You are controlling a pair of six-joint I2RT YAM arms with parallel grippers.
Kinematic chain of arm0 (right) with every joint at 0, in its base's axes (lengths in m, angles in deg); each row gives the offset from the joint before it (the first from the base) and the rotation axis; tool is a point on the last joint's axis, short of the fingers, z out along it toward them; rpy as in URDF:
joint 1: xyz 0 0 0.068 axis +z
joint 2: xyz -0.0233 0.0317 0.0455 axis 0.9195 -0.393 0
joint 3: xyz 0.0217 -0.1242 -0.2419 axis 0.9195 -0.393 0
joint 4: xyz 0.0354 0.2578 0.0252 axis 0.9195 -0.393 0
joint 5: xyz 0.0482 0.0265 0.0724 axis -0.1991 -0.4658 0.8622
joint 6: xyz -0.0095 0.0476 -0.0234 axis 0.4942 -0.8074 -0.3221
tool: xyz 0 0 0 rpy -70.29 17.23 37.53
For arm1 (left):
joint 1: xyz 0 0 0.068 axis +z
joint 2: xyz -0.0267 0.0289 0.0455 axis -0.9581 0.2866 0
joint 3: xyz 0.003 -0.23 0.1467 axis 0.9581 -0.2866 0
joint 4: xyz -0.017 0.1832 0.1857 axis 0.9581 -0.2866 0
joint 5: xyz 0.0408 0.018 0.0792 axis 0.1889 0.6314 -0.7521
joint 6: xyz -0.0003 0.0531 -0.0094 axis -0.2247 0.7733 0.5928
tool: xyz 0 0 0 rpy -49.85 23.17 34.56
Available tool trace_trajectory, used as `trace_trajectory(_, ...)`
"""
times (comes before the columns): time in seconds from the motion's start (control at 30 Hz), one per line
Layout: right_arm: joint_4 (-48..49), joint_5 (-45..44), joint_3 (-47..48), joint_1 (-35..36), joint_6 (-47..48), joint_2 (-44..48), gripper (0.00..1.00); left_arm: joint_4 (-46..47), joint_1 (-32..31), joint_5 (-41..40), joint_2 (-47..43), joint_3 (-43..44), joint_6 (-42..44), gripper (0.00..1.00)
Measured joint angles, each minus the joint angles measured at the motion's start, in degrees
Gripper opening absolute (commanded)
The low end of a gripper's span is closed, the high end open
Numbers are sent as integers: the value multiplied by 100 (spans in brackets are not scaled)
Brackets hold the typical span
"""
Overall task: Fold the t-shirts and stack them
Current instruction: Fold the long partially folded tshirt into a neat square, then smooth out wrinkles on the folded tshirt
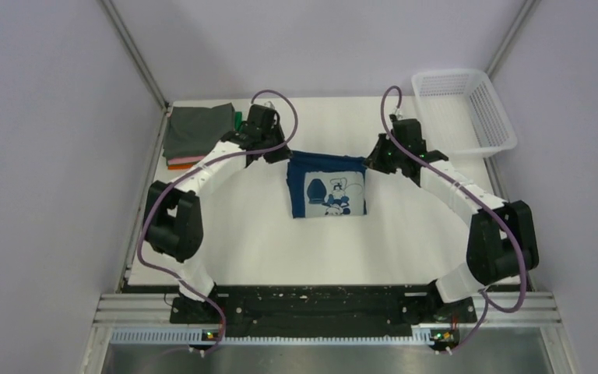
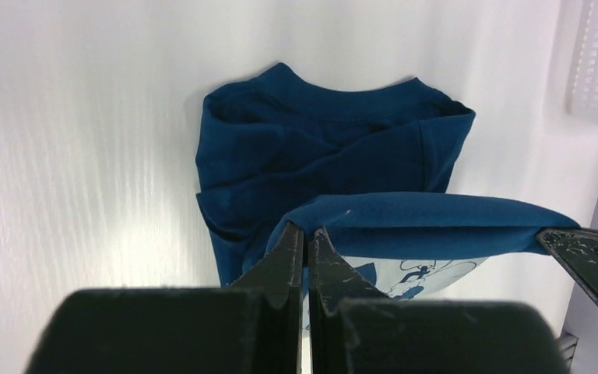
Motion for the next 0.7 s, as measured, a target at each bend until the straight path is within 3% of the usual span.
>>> trace_trajectory(0.3, 758, -308, 343, -35, 66, -1169, 2, -166, 315, 481, 1187, 907, 190, 0)
trace_trajectory(0.33, 844, -319, 393, -35, 72, -1327, 8, -173, 343, 498, 1298, 960, 195, 0)
trace_trajectory(0.37, 914, -332, 455, -37, 81, -1480, 24, -175, 363, 503, 1386, 1003, 195, 2)
trace_trajectory(0.4, 977, -352, 501, -35, 92, -1596, 42, -177, 382, 509, 1469, 1056, 197, 21)
trace_trajectory(0.47, 1137, -459, 627, -50, 151, -1838, 66, -210, 428, 503, 1709, 1244, 243, 51)
trace_trajectory(0.53, 1158, -525, 890, -122, 208, -2065, 98, -293, 505, 459, 1945, 1502, 302, 95)
trace_trajectory(0.7, 1156, -538, 1294, -267, 308, -2146, 99, -420, 710, 452, 2090, 1749, 295, 99)
